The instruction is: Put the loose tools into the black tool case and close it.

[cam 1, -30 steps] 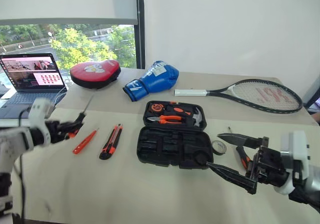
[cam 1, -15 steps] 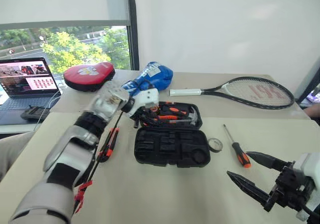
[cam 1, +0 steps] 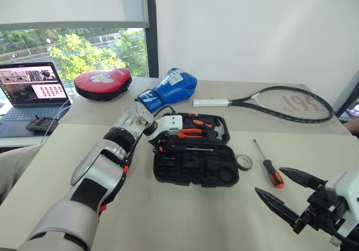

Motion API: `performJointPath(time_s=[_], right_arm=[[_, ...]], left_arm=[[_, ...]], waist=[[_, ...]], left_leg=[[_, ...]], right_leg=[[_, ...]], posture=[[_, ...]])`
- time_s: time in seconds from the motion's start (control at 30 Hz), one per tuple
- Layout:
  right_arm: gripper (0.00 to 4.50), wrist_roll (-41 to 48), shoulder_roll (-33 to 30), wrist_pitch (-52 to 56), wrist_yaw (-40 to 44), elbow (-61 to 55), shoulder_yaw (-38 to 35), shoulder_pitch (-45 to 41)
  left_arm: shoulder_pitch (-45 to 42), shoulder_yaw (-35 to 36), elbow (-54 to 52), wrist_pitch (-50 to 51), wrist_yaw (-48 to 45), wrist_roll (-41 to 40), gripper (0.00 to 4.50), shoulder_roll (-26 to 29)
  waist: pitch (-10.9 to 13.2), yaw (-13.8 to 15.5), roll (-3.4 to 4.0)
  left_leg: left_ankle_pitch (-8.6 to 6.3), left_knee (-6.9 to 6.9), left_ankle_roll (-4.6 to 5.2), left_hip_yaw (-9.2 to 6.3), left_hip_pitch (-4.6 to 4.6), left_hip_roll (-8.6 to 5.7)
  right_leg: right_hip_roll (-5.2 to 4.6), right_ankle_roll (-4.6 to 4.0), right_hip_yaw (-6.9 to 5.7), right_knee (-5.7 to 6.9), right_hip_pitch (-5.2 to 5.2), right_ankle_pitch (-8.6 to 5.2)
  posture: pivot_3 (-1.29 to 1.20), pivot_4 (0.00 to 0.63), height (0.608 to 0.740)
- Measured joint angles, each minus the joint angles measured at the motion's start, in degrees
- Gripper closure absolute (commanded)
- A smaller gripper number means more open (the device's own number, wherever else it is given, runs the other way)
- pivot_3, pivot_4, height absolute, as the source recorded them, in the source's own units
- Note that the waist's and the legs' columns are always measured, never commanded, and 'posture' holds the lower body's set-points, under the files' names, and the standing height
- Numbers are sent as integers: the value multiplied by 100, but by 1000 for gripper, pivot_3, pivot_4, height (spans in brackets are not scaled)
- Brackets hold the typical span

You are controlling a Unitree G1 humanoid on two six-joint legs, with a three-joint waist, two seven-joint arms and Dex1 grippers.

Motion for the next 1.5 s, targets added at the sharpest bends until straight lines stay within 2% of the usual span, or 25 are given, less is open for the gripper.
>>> performJointPath(time_s=[0.17, 0.23, 0.27, 0.37, 0.47, 0.63, 0.73, 0.83, 0.9, 1.13, 1.4, 1.5], right_arm=[[0, -36, -12, 0, -5, 0, 126, -117], [0, -51, -12, 0, 4, -1, 125, -107], [0, -52, -12, 0, 9, -1, 126, -90], [0, -54, -12, -2, 11, -1, 126, -37], [0, -52, -20, -69, 13, -2, 127, 70], [0, -55, -20, -182, -2, -3, 134, 175], [0, -92, -3, -199, -86, -4, 254, 133], [0, -162, -1, -208, -161, -6, 389, 121], [0, -167, -10, -220, -249, -4, 404, 92], [0, -157, -129, -319, -418, -5, 528, 50], [0, -155, -220, -379, -505, -4, 600, 76], [0, -153, -287, -379, -533, -4, 600, 103]], left_arm=[[-40, 76, 272, -115, 103, 152, 3641, -158], [-45, 112, 333, -226, 115, 176, 2640, -179], [-46, 135, 345, -275, 122, 188, 2484, -179], [-34, 397, 339, -467, 154, 122, 1477, -172], [20, 812, 101, -452, -60, -175, 1477, 14], [273, 1649, -1105, 689, -336, -961, 3260, 226], [1167, 2181, -2307, 1484, 529, -1325, 4353, -68], [2149, 2482, -3282, 1992, 1777, -1470, 4432, -638], [2689, 2529, -3803, 2117, 2538, -1462, 4432, -917], [3379, 2406, -4791, 2444, 4161, -1144, 4432, -1212], [3563, 1766, -5059, 2518, 4320, -863, 4432, -875], [3537, 1445, -4923, 2175, 4200, -670, 4432, -732]], waist=[[0, 24, 0], [0, 55, 0], [0, 61, 0], [-2, 76, 4], [-2, 73, 3], [-5, 69, 9], [-9, 71, 15], [-8, 81, 14], [-8, 77, 13], [-12, 78, 21], [-39, 79, 54], [-72, 87, 88]], left_leg=[[0, 1, 0, 0, 0, -1], [0, 3, 0, 1, 1, -1], [0, 3, 0, 1, 0, -1], [0, 5, -1, 0, 0, -1], [1, 6, -1, 0, -4, 1], [0, 6, -1, -1, 0, -1], [1, 5, -2, -4, 6, 0], [6, 7, -11, -7, 3, -1], [29, 6, -51, -8, 3, -1], [13, -1, -25, -13, 27, 2], [9, -6, -28, -13, 52, 3], [-14, -12, -20, -14, 101, 6]], right_leg=[[0, 1, -1, 1, 1, 1], [0, 1, -1, 1, 2, 1], [0, 1, -1, 1, 1, 1], [-3, 1, 0, 3, 1, 2], [-3, 1, -1, 4, -5, 3], [-3, 3, 0, 4, 1, 1], [-8, 5, 3, 2, 8, 1], [-12, 6, 4, 4, 6, 2], [-12, 7, 5, 5, 4, 4], [-10, 0, 6, 8, 19, 9], [-6, -3, 5, 4, 40, 9], [-6, -1, 2, -10, 95, -2]], posture=[[0, 150, 740], [0, 150, 740], [0, 150, 740], [0, 150, 740], [0, 150, 740], [0, 150, 740], [0, 150, 740], [0, 150, 740], [0, 150, 740], [0, 150, 740], [0, 150, 740], [0, 150, 740]])
